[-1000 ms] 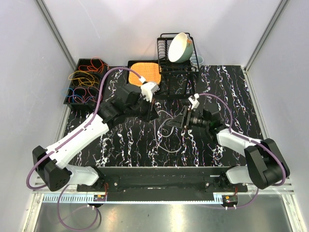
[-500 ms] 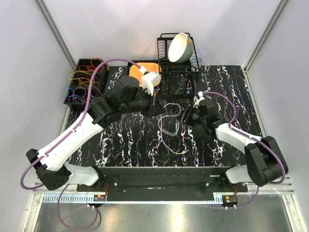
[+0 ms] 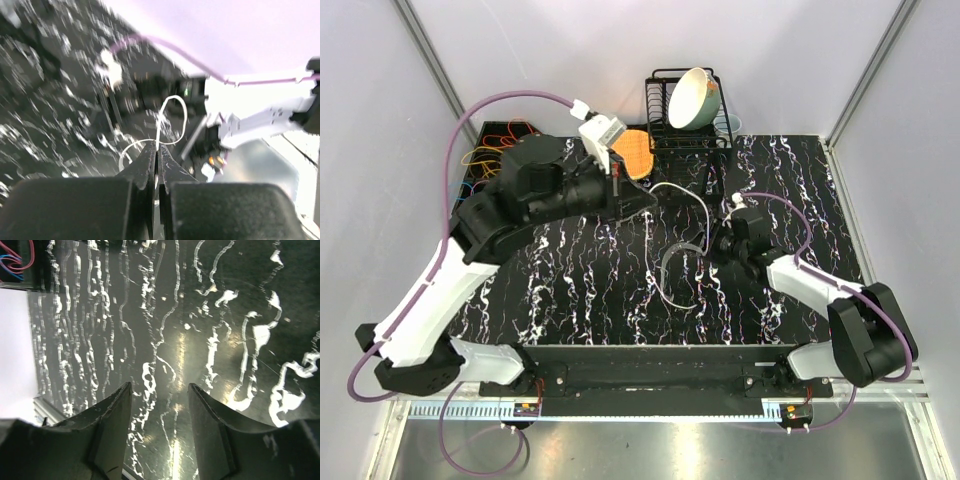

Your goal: Untangle the cables

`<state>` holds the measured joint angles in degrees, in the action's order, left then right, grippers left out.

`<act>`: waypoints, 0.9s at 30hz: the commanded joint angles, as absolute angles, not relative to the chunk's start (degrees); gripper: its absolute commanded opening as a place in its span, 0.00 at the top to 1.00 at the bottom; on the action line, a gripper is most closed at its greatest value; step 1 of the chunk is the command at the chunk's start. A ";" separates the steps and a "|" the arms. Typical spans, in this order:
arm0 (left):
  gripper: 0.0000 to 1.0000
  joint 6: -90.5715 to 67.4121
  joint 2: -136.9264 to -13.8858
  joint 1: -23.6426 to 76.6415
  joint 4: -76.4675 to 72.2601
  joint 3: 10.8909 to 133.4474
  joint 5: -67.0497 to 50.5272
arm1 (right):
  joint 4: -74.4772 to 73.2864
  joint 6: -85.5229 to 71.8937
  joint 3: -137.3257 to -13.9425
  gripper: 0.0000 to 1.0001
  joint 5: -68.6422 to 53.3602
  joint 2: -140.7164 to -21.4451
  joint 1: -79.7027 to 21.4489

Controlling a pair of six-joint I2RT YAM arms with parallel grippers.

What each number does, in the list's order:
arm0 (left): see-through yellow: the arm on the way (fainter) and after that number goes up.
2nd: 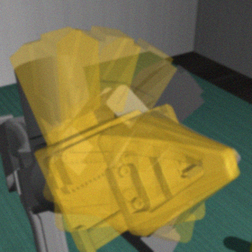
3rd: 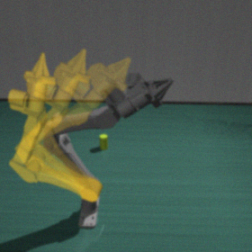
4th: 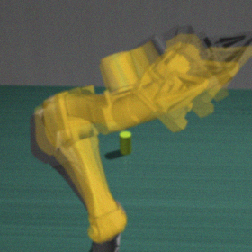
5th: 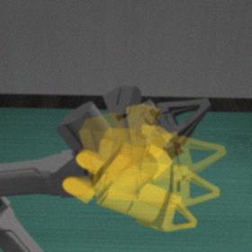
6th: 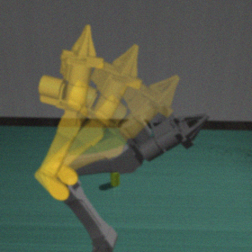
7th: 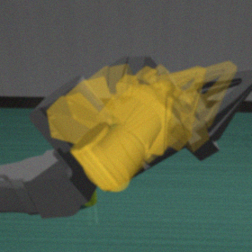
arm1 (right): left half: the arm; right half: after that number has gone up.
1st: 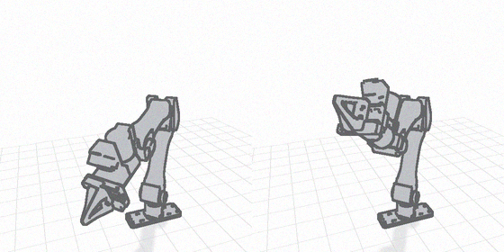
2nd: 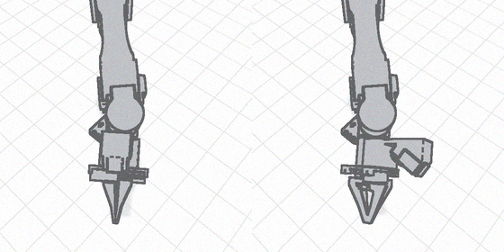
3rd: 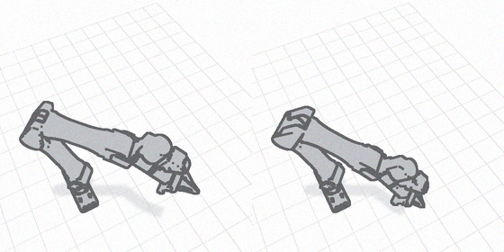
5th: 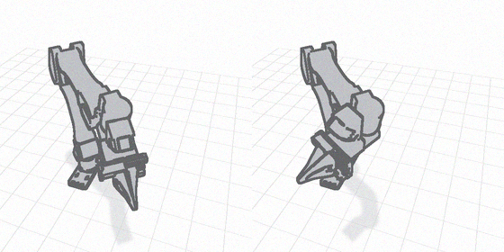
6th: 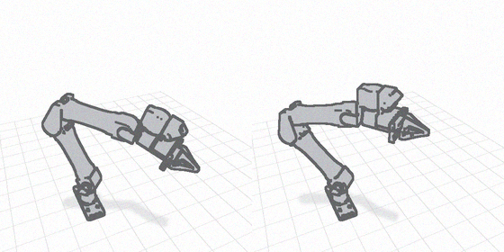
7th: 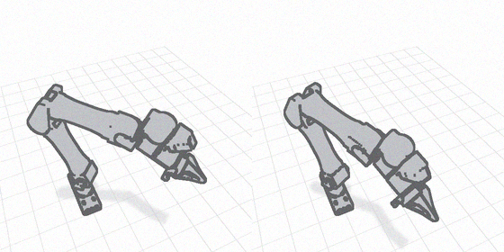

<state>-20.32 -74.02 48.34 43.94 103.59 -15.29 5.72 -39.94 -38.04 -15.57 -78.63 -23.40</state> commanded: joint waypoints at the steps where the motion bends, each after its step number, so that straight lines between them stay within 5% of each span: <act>1: 1.00 -16.79 -73.48 48.43 44.74 101.79 -11.69 | 1.77 -37.27 -39.99 0.44 -11.61 -73.67 -23.99; 12: 1.00 -18.28 -76.01 48.43 33.50 72.01 -6.34 | -7.03 -34.63 -40.08 0.39 -5.80 -67.23 -22.76; 17: 1.00 -19.69 -80.33 48.43 31.12 68.47 -0.63 | -6.94 -35.59 -39.20 0.39 -6.85 -67.59 -22.68; 21: 0.80 -19.78 -82.96 46.24 30.15 67.77 4.48 | -6.77 -35.86 -38.41 0.39 -6.86 -67.50 -22.76; 24: 0.76 -19.51 -85.60 41.93 26.81 66.80 1.32 | -5.89 -36.21 -37.97 0.39 -7.38 -67.85 -22.68; 27: 0.51 -19.60 -89.20 40.52 30.40 70.21 4.30 | -5.45 -36.47 -37.62 0.39 -8.52 -68.55 -22.68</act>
<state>-19.62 -85.67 42.65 31.57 67.46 0.01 -6.94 -36.05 -38.17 -8.10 -67.83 -22.98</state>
